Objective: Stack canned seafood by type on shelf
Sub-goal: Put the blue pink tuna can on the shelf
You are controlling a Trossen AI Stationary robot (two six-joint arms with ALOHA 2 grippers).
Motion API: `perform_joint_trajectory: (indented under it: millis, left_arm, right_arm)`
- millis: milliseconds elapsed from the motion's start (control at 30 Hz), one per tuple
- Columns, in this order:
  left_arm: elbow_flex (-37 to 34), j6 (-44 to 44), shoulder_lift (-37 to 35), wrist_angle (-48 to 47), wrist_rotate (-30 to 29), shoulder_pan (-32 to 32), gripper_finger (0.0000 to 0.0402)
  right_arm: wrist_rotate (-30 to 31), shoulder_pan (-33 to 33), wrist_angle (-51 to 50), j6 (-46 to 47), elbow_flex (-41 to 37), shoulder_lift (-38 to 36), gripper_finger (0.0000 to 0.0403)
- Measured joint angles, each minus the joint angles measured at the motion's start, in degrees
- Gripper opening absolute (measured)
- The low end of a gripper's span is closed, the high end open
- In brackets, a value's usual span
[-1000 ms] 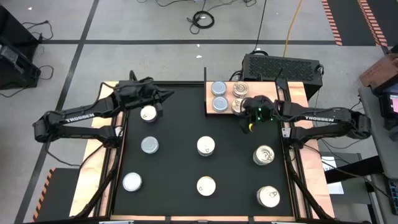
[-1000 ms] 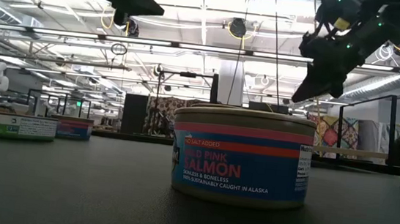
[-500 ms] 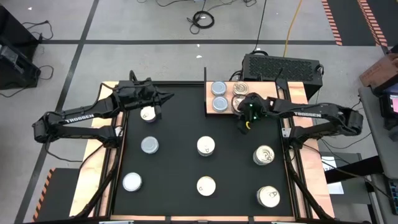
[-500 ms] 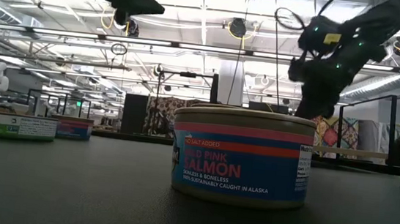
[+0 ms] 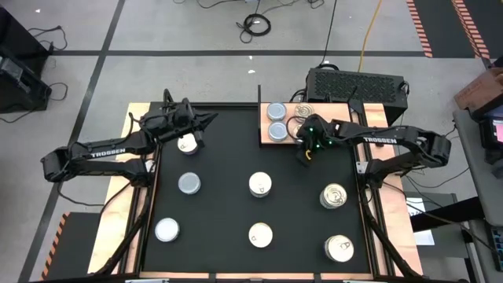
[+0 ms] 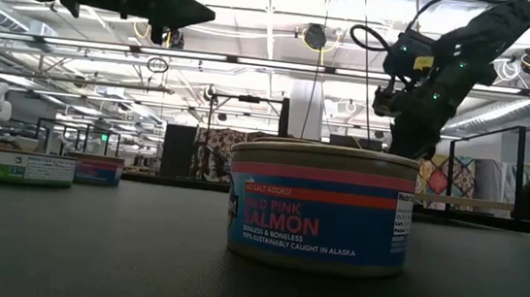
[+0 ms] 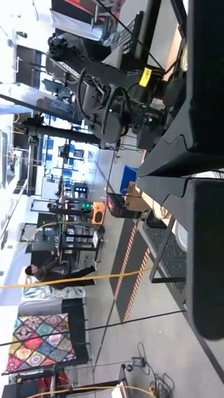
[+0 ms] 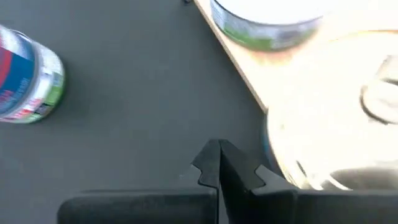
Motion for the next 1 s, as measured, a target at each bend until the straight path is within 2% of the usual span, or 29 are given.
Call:
perform_joint_trajectory:
  millis: [433,1000]
  left_arm:
    - [0.0,0.32,0.0,0.8,0.22,0.0,0.0002]
    - [0.0,-0.09,0.0,1.3,2.68,0.0,0.0002]
  right_arm:
    - [8.49,-1.84,-0.47,1.97,0.0,0.0,0.0]
    - [7.83,-0.86,-5.36,4.26,0.0,-0.95,0.0]
